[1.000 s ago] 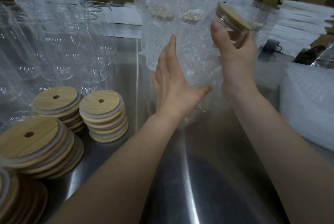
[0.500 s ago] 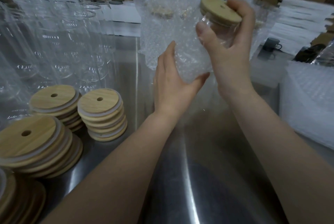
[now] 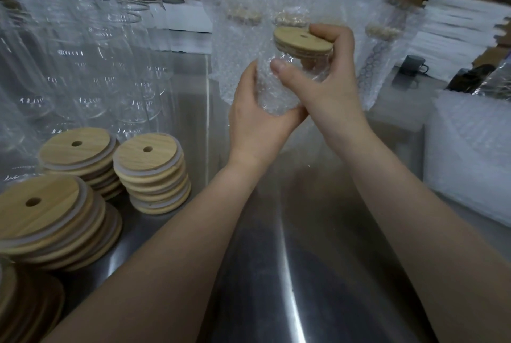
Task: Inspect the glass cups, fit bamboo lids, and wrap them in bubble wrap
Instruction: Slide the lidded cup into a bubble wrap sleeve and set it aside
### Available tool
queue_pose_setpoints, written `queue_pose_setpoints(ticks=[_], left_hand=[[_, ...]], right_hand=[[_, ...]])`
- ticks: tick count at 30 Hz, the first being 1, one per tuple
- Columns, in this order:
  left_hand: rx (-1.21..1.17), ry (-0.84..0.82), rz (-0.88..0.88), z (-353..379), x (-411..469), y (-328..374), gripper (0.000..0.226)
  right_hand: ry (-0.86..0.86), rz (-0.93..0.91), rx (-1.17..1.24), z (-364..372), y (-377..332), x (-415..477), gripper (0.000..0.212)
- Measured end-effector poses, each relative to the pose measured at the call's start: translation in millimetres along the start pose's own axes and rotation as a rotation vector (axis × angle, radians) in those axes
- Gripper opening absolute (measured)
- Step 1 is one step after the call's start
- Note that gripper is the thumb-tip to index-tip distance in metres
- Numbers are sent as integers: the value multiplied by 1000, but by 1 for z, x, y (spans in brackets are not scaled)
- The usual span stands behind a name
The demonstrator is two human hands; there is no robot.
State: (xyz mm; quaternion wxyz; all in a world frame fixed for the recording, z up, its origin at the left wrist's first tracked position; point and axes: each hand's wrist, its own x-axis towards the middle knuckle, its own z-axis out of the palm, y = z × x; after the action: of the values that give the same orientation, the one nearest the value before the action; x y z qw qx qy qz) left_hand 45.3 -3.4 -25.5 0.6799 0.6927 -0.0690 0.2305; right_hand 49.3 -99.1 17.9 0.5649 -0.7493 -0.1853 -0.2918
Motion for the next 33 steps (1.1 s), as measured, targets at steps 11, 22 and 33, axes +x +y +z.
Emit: queue_pose_setpoints(ticks=[11, 22, 33], left_hand=[[-122, -115, -32, -9, 8, -8, 84], [-167, -202, -64, -12, 6, -13, 82], [-247, -217, -80, -13, 7, -5, 99]], right_hand=[[-7, 150, 10, -10, 8, 10, 39], [272, 224, 548, -28, 17, 23, 48], [259, 384, 834, -38, 20, 29, 53]])
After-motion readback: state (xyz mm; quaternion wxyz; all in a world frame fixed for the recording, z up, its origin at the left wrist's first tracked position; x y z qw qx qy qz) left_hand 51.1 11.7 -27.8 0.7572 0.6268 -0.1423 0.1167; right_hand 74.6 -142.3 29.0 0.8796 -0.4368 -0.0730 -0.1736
